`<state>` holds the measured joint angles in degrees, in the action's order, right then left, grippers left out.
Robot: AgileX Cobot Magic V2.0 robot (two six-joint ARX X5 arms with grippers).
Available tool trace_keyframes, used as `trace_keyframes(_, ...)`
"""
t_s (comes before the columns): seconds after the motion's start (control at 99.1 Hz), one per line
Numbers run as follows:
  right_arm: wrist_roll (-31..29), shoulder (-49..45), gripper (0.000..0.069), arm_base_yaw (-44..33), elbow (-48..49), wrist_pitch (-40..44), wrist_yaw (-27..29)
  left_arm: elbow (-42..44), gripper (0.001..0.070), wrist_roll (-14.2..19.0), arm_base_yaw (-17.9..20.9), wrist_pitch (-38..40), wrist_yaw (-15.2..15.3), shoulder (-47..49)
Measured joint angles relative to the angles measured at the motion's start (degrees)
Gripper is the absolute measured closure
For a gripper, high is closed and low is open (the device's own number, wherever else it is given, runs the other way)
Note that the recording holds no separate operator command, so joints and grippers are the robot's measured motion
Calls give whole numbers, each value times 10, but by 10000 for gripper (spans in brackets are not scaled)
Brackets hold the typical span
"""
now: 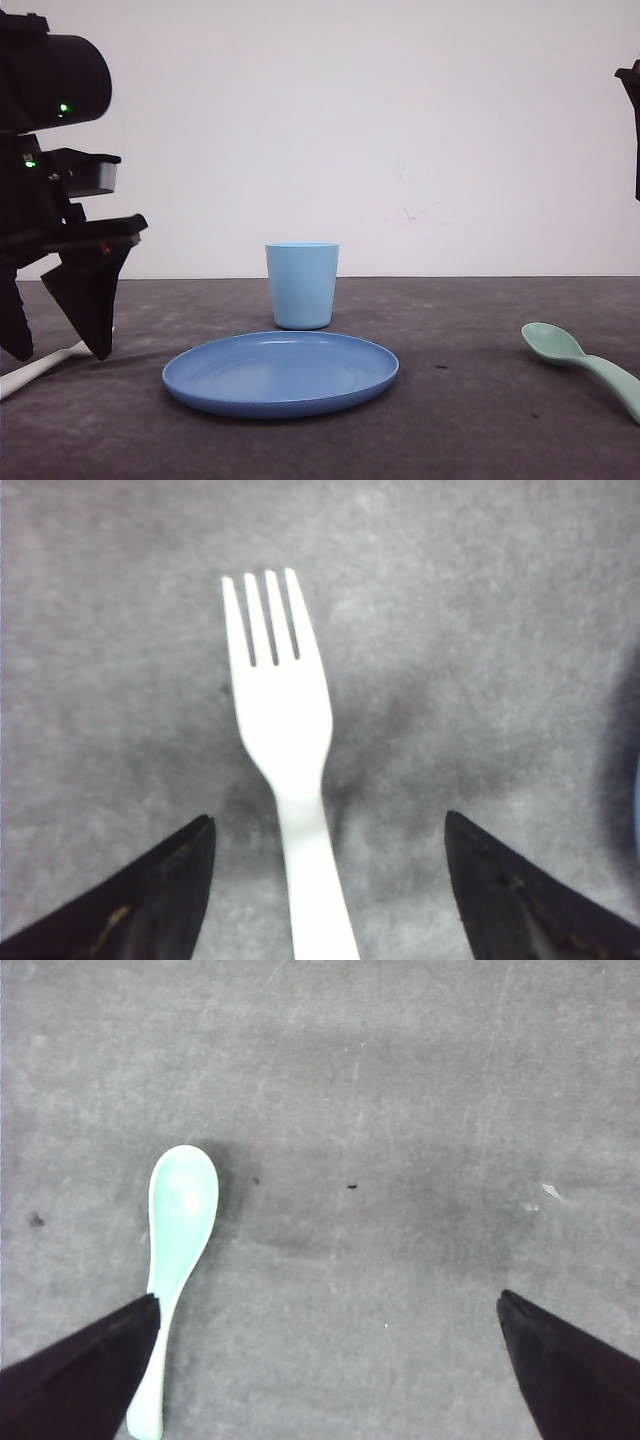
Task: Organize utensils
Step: 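Lower the left gripper over the white fork and close on it, then lift the white fork with the left gripper toward the blue cup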
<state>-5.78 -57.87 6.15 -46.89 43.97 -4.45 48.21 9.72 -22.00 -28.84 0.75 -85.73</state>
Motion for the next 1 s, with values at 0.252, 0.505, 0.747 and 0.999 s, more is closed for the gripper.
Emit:
trace_keyframes(0.252,0,0,11,0,0,0,0,0,280,0,-7,5,24,-8)
trace_keyframes(0.505,0,0,11,0,0,0,0,1,294,0,-7,8,25,-17)
trace_keyframes(0.747,0,0,11,0,0,0,0,2,463,0,-7,12,27,-20)
trace_keyframes(0.999,0,0,11,0,0,2,0,3,628,2,-8,12,24,-20)
